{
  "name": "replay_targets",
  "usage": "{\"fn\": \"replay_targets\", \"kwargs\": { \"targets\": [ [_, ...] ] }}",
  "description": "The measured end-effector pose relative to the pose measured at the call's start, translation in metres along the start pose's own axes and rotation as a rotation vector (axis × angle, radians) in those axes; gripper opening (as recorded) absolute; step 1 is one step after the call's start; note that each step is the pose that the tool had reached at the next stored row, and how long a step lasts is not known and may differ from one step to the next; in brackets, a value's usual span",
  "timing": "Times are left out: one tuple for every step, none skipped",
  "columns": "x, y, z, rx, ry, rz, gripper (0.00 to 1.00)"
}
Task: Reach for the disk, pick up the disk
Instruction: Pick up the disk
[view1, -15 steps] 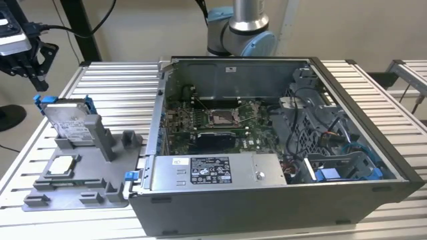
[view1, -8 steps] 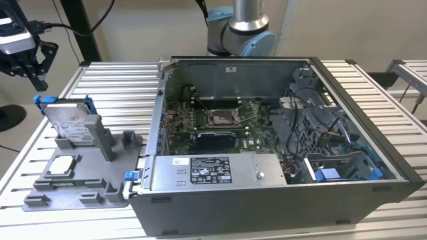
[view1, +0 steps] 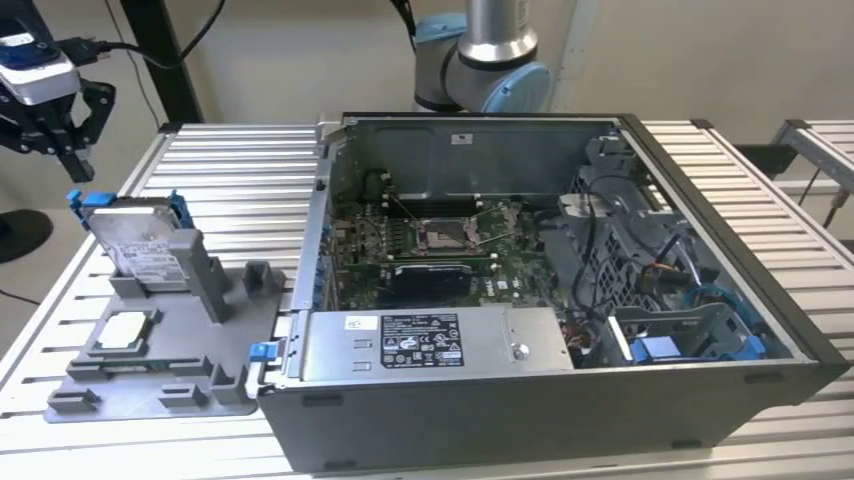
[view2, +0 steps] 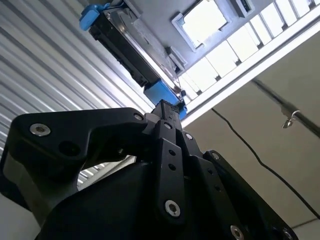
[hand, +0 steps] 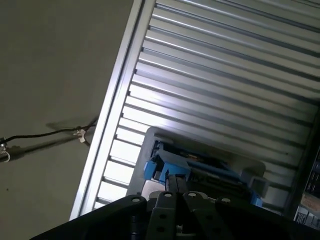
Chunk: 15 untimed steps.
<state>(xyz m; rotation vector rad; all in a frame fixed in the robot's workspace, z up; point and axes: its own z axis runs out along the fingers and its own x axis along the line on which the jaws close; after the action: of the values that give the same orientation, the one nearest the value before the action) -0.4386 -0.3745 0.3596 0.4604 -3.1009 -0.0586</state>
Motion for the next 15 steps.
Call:
{"fn": "replay_targets", "kwargs": {
  "targets": [
    [0.0, 0.0, 0.0, 0.0, 0.0004, -0.011, 0.0],
    [0.0, 0.0, 0.0, 0.0, 0.0008, -0.023, 0.0],
    [0.0, 0.0, -0.0001, 0.0, 0.0012, -0.034, 0.0],
    [0.0, 0.0, -0.0001, 0.0, 0.0017, -0.045, 0.0],
    [0.0, 0.0, -0.0002, 0.0001, 0.0021, -0.056, 0.0],
    [0.0, -0.0001, -0.0002, 0.0001, 0.0026, -0.068, 0.0],
    [0.0, -0.0001, -0.0002, 0.0001, 0.003, -0.08, 0.0],
    [0.0, -0.0001, -0.0003, 0.0001, 0.0035, -0.094, 0.0],
    [0.0, 0.0, -0.0003, 0.0001, 0.0039, -0.106, 0.0],
    [0.0, 0.0, -0.0003, 0.0001, 0.0044, -0.118, 0.0],
    [0.0, 0.0, -0.0004, 0.0001, 0.005, -0.131, 0.0],
    [0.0001, 0.0, -0.0003, 0.0001, 0.0055, -0.145, 0.0],
    [0.0001, 0.0, -0.0004, 0.0001, 0.0059, -0.157, 0.0],
    [0.0001, 0.0001, -0.0004, 0.0001, 0.0065, -0.172, 0.0],
    [0.0001, 0.0, -0.0004, 0.0001, 0.0069, -0.185, 0.0]
  ]
}}
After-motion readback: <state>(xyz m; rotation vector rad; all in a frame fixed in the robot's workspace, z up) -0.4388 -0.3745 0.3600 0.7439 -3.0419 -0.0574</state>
